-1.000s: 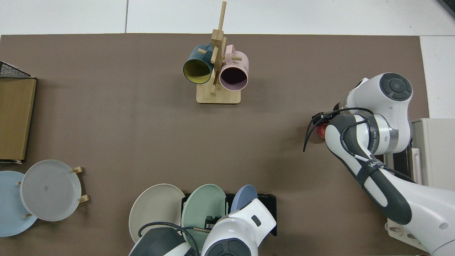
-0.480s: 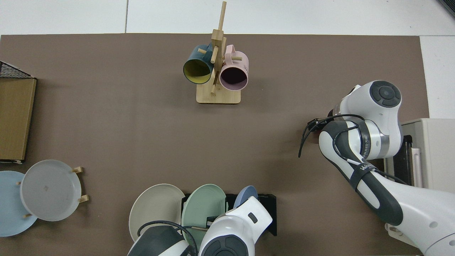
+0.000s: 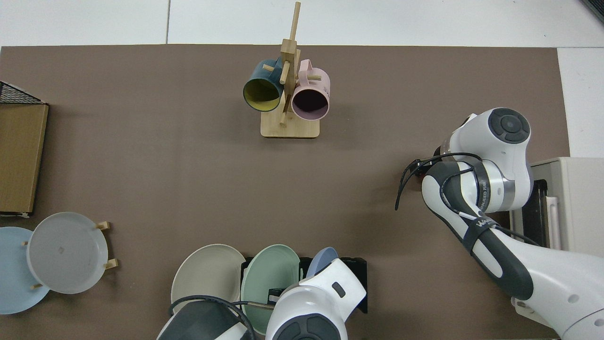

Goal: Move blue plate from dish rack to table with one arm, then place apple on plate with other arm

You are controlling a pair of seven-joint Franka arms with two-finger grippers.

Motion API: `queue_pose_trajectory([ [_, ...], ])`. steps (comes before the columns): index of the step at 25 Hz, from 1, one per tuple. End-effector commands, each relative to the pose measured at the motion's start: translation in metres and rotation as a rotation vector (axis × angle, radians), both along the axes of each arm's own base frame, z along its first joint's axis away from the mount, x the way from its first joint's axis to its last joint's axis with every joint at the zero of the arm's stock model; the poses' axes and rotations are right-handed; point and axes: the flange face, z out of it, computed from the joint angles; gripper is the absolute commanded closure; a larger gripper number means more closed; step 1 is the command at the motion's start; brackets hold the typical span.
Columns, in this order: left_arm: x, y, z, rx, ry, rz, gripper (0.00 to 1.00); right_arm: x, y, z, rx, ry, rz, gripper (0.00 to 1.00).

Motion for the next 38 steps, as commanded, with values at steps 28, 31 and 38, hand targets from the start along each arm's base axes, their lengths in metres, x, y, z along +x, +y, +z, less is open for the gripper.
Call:
queue_pose_trajectory([
  [28,0.213,0.17,-0.023,-0.489,-0.01,-0.024,1.0,0.015,0.0,0.045,-0.001,-0.03,-0.01,1.0],
  [31,0.228,0.175,-0.055,-0.565,0.007,-0.025,1.0,0.015,0.0,0.054,-0.001,-0.03,-0.011,1.0],
  [38,0.253,0.209,-0.108,-0.718,0.055,0.095,1.0,0.011,-0.001,0.082,0.004,-0.048,-0.011,1.0],
])
